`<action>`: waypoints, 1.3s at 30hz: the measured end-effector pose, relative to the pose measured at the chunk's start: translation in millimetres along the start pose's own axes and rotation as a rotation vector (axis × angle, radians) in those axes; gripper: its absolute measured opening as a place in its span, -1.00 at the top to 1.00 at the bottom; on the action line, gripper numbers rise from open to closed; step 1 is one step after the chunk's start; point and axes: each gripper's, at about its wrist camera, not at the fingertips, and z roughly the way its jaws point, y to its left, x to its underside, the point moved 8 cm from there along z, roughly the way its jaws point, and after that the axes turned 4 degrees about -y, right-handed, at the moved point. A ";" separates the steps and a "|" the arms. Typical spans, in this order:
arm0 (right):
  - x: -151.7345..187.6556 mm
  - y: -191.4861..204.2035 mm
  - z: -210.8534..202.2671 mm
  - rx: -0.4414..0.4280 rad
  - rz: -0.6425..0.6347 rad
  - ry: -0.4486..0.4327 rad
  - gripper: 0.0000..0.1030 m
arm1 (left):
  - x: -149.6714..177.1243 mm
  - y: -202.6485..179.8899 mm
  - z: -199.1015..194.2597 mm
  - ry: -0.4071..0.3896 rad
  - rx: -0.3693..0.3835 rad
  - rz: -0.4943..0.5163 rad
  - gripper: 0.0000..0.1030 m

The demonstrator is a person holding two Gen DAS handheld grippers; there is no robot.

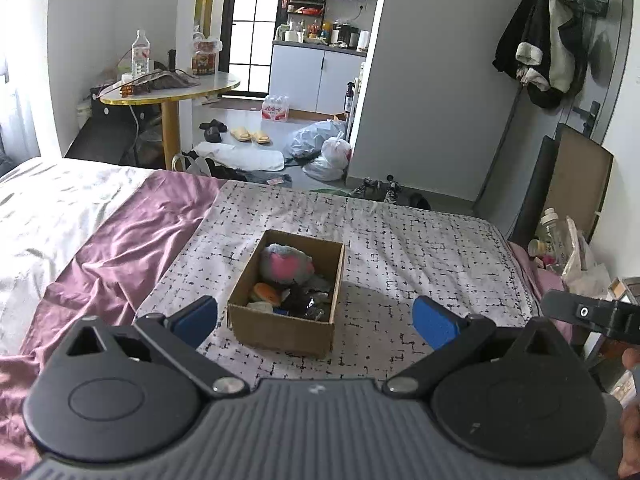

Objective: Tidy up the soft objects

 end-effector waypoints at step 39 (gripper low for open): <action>45.4 18.5 -29.7 -0.031 -0.093 0.030 -1.00 | 50.1 13.0 -20.7 0.005 -0.034 0.085 -1.00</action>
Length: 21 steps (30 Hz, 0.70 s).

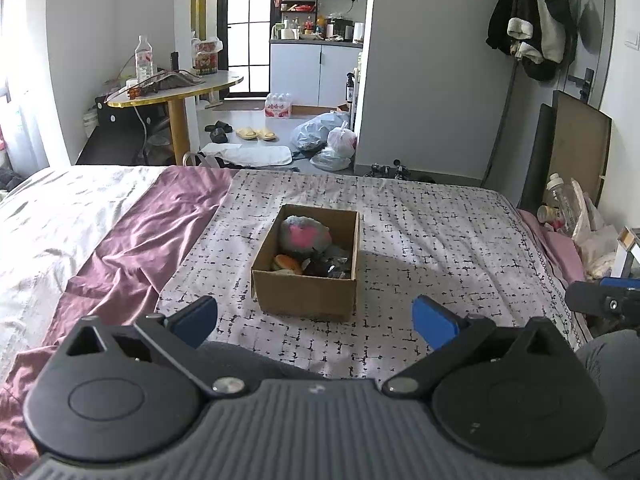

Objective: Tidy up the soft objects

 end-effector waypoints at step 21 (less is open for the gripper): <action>-4.9 1.1 -2.4 0.012 -0.023 -0.016 -1.00 | -5.5 -2.1 -6.7 -0.020 -0.002 0.000 -1.00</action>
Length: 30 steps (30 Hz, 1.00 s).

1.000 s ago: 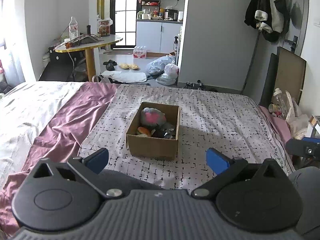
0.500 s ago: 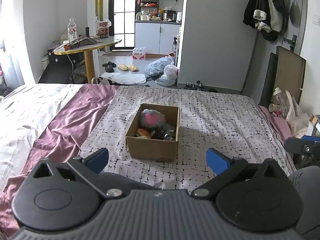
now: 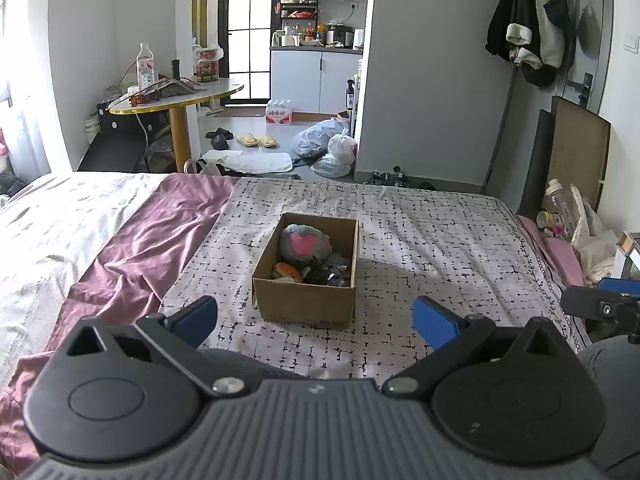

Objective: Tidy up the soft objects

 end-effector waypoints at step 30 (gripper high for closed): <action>1.7 -2.2 4.2 0.034 -0.013 0.016 -1.00 | -3.8 -0.3 -6.3 -0.007 0.028 -0.005 -1.00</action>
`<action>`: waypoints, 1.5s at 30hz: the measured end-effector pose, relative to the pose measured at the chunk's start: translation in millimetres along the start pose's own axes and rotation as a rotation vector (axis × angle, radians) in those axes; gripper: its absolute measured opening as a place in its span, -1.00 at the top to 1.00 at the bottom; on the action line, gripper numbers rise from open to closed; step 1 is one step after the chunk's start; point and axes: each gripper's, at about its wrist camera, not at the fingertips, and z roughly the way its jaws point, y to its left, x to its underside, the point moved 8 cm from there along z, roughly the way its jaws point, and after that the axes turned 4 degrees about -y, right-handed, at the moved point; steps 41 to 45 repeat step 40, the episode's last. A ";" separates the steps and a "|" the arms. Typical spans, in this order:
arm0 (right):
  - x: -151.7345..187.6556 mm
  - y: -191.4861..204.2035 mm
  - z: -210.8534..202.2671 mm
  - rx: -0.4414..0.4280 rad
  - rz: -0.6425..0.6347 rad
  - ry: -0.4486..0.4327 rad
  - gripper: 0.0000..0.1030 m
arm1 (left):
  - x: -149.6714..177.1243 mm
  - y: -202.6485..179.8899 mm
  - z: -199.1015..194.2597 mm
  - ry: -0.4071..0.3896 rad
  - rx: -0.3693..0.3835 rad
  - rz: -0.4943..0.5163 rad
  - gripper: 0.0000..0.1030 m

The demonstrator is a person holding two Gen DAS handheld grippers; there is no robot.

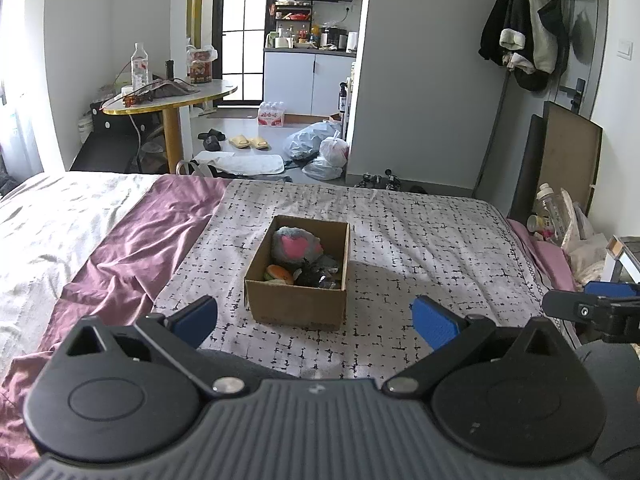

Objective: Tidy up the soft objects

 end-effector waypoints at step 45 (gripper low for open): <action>1.8 -0.1 3.5 0.013 0.008 0.003 -1.00 | 4.3 4.0 -0.4 -0.008 -0.008 -0.013 -1.00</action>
